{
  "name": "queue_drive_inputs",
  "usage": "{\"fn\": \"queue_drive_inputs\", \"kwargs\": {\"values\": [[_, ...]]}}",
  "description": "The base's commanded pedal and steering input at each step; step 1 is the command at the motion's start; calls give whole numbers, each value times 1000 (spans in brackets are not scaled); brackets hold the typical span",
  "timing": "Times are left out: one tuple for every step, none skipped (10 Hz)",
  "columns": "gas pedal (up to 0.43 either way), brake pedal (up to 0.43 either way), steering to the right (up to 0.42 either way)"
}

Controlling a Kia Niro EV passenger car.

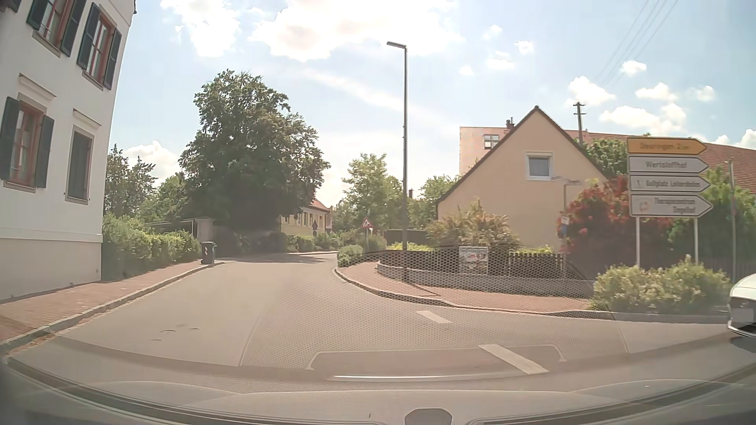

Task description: Follow the waypoints while adhering to traffic rules and regulations

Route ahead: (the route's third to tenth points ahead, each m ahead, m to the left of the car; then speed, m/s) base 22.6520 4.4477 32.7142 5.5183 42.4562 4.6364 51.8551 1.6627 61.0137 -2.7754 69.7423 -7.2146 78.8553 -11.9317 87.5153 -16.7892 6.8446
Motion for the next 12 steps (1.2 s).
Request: {"fn": "queue_drive_inputs", "kwargs": {"values": [[169,0,-139],[169,0,-133],[177,0,-125],[177,0,-121],[177,0,-116],[177,0,-114],[177,0,-105],[177,0,-96],[177,0,-85],[177,0,-77],[177,0,-69],[177,0,-56]]}}
